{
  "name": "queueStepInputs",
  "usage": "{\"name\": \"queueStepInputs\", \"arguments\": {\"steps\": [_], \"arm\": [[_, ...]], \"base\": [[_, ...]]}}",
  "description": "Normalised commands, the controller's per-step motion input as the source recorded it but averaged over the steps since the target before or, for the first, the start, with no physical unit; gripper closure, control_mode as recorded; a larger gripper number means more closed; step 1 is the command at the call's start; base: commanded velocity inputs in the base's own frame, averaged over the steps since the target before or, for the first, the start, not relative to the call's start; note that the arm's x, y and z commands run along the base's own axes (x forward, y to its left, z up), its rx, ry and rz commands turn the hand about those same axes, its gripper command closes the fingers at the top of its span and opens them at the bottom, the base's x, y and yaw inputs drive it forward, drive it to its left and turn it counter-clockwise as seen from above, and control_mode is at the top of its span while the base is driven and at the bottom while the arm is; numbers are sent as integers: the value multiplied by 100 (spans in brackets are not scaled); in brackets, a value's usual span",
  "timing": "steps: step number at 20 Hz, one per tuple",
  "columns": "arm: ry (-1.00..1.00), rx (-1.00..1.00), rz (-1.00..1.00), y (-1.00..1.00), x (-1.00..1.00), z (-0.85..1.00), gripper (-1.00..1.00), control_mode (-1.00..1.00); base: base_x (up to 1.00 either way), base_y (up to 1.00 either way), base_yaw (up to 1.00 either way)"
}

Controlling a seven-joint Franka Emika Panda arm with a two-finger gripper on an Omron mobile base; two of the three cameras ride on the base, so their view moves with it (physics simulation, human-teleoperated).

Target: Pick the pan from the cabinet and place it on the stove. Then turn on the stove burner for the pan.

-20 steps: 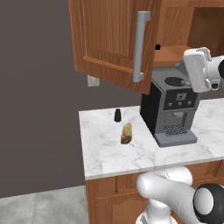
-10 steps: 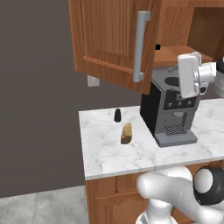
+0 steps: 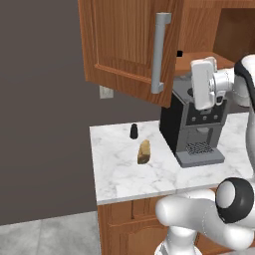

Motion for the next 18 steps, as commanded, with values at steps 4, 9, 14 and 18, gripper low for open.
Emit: {"name": "queueStepInputs", "arguments": {"steps": [4,9,14,18], "arm": [[6,2,3,38,22,0,-100,-100],[7,2,4,35,18,0,-100,-100],[5,0,7,45,-1,0,-100,-100],[1,0,11,58,-27,0,-100,-100]], "base": [[0,0,0],[0,0,0],[0,0,0],[0,0,0]]}}
